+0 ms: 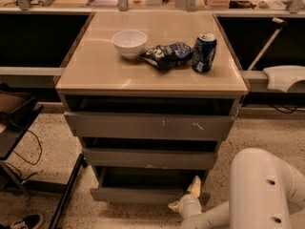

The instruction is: Open bottom drawer

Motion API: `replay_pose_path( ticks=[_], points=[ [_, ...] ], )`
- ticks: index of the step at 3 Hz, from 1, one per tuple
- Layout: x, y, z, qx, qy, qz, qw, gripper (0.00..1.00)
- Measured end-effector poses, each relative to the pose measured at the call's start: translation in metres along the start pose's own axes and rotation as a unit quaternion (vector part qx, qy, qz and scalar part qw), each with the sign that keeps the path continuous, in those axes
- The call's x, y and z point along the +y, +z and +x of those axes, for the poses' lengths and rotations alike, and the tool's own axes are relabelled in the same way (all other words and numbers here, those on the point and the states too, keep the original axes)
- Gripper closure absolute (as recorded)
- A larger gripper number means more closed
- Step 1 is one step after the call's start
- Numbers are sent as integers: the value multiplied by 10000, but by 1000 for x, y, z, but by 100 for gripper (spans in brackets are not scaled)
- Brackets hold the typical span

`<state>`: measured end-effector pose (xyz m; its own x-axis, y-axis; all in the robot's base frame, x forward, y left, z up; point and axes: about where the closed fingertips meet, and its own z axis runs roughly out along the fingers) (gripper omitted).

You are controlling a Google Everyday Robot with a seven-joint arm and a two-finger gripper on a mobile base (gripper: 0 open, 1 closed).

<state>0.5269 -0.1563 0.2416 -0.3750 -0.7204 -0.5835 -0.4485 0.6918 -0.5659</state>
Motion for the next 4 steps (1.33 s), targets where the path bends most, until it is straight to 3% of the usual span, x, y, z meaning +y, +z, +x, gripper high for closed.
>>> replay_pose_path(
  ticks=[1,2,3,4],
  points=[
    [-4,31,1,-112,-413,-73,9991,0],
    [-4,31,0,-111,-415,-73,9991,0],
    [4,40,12,206,-902,-294,9953,0],
    [23,54,36,546,-1477,-794,9843,0]
  ],
)
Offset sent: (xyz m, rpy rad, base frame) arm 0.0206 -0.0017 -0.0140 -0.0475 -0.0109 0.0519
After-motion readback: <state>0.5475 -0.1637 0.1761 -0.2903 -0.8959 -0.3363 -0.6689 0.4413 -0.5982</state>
